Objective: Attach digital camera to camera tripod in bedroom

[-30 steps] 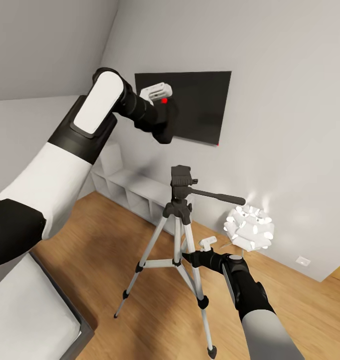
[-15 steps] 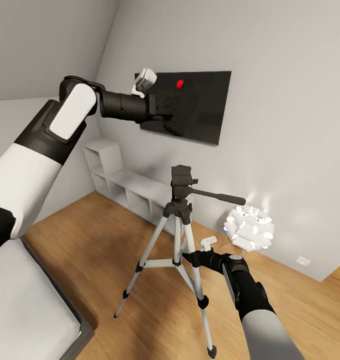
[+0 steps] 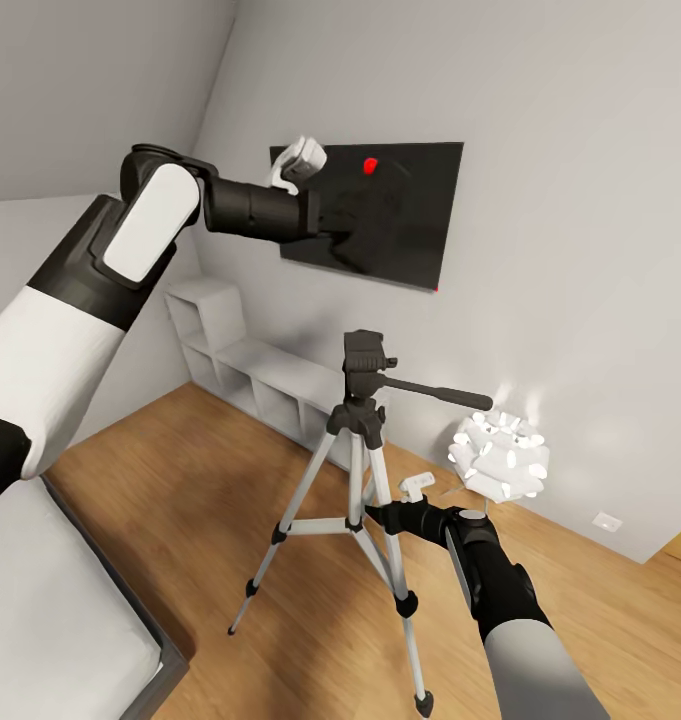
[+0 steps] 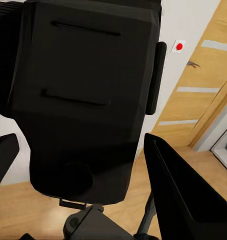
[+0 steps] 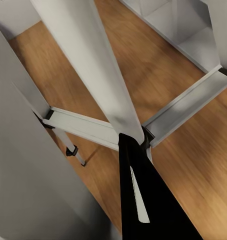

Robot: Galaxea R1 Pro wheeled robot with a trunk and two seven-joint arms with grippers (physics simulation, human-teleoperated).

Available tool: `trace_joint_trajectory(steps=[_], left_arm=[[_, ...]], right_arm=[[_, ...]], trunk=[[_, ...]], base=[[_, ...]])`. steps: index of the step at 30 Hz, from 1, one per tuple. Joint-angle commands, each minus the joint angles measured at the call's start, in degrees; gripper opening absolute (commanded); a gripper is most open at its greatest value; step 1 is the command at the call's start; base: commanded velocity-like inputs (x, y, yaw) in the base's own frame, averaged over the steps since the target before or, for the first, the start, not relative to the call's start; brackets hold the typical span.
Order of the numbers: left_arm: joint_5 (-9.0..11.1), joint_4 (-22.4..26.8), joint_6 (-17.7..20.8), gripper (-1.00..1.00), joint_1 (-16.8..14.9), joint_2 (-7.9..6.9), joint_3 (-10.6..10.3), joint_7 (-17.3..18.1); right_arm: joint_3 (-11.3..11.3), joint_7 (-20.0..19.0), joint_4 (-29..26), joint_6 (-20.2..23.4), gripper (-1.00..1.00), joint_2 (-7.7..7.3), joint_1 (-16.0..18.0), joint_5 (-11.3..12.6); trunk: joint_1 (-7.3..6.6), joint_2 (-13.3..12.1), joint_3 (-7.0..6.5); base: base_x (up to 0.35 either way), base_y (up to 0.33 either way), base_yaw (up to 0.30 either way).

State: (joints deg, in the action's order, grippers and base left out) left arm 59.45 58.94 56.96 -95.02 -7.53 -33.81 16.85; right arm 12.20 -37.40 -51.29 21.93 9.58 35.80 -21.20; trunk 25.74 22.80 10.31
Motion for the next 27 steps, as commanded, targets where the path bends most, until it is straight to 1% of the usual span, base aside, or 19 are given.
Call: trace_joint_trajectory(steps=[1, 5, 8, 10, 11, 12, 13, 15, 16, 17, 18, 20, 21, 22, 23, 24, 25, 27], left_arm=[[-1.0, 0.0, 0.2, -1.00, -0.1, -0.01, -0.1, 0.3], [-2.7, 0.1, 0.6, -1.00, -0.1, -0.06, -0.4, 0.2], [-3.5, 0.4, 1.2, -1.00, -0.1, -0.24, -0.5, 1.5], [-4.0, 0.7, 1.5, -1.00, -0.1, -0.43, -0.5, 4.1], [-4.8, 0.9, 1.6, -1.00, -0.1, -0.77, -0.6, 6.8], [-5.4, 0.9, 1.7, -1.00, -0.1, -1.01, -0.7, 8.4], [-7.4, 1.0, 1.7, -1.00, -0.1, -1.58, -0.8, 11.9], [-10.4, 1.2, 1.7, -1.00, -0.3, -2.13, -0.9, 15.7], [-14.1, 1.5, 1.7, -1.00, -0.4, -2.58, -0.9, 19.7], [-16.1, 1.6, 1.7, -1.00, -0.5, -2.74, -0.9, 21.7], [-20.4, 1.9, 1.7, -1.00, -0.7, -2.95, -0.9, 25.3], [-24.7, 2.1, 1.7, -1.00, -0.9, -3.03, -0.9, 28.6], [-28.6, 2.2, 1.7, -1.00, -1.0, -3.06, -0.9, 31.6], [-30.4, 2.2, 1.7, -1.00, -1.1, -3.07, -0.9, 32.9], [-33.5, 2.3, 1.7, -1.00, -1.2, -3.12, -0.9, 35.3], [-34.9, 2.3, 1.7, -1.00, -1.2, -3.17, -0.9, 36.4], [-37.2, 2.4, 1.6, -1.00, -1.2, -3.32, -0.9, 38.4], [-38.9, 2.4, 1.6, -1.00, -1.3, -3.53, -0.9, 40.1]], right_arm=[[0.4, -0.5, 0.0, 0.1, -1.00, 0.08, 0.1, -1.3], [0.4, -0.5, 0.0, 0.1, -1.00, 0.08, 0.1, -1.3], [0.4, -0.5, 0.0, 0.1, -1.00, 0.08, 0.1, -1.2], [0.3, -0.5, 0.0, 0.1, -1.00, 0.08, 0.1, -1.2], [0.3, -0.5, 0.0, 0.0, -1.00, 0.08, 0.1, -1.2], [0.3, -0.5, 0.0, 0.0, -1.00, 0.08, 0.1, -1.2], [0.3, -0.5, 0.0, 0.0, -1.00, 0.08, 0.1, -1.2], [0.3, -0.5, 0.0, 0.0, -1.00, 0.08, 0.1, -1.2], [0.3, -0.5, 0.0, 0.0, -1.00, 0.08, 0.1, -1.2], [0.3, -0.5, 0.0, 0.0, -1.00, 0.08, 0.1, -1.2], [0.3, -0.5, 0.0, 0.0, -1.00, 0.08, 0.1, -1.2], [0.3, -0.5, 0.0, 0.0, -1.00, 0.08, 0.1, -1.2], [0.3, -0.5, 0.0, 0.0, -1.00, 0.08, 0.1, -1.2], [0.3, -0.6, 0.0, 0.0, -1.00, 0.08, 0.1, -1.2], [0.3, -0.5, 0.0, 0.0, -1.00, 0.08, 0.1, -1.2], [0.3, -0.5, 0.0, 0.0, -1.00, 0.08, 0.1, -1.2], [0.3, -0.5, 0.1, 0.0, -1.00, 0.08, 0.1, -1.2], [0.3, -0.5, 0.1, 0.0, -1.00, 0.08, 0.1, -1.2]], trunk=[[0.04, 0.1, 0.13], [0.04, 0.1, 0.13], [0.04, 0.1, 0.13], [0.04, 0.1, 0.13], [0.04, 0.1, 0.13], [0.04, 0.1, 0.13], [0.04, 0.1, 0.13], [0.04, 0.1, 0.13], [0.04, 0.1, 0.13], [0.04, 0.1, 0.13], [0.04, 0.1, 0.13], [0.04, 0.1, 0.13], [0.04, 0.1, 0.13], [0.04, 0.1, 0.13], [0.04, 0.1, 0.13], [0.04, 0.1, 0.13], [0.04, 0.1, 0.13], [0.04, 0.1, 0.13]], base=[[0.000, 0.000, 0.000], [0.000, 0.000, 0.000], [0.000, 0.000, 0.000], [0.000, 0.000, 0.000], [0.000, 0.000, 0.000], [0.000, 0.000, 0.000], [0.000, 0.000, 0.000], [0.000, 0.000, 0.000], [0.000, 0.000, 0.000], [0.000, 0.000, 0.000], [0.000, 0.000, 0.000], [0.000, 0.000, 0.000], [0.000, 0.000, 0.000], [0.000, 0.000, 0.000], [0.000, 0.000, 0.000], [0.000, 0.000, 0.000], [0.000, 0.000, 0.000], [0.000, 0.000, 0.000]])
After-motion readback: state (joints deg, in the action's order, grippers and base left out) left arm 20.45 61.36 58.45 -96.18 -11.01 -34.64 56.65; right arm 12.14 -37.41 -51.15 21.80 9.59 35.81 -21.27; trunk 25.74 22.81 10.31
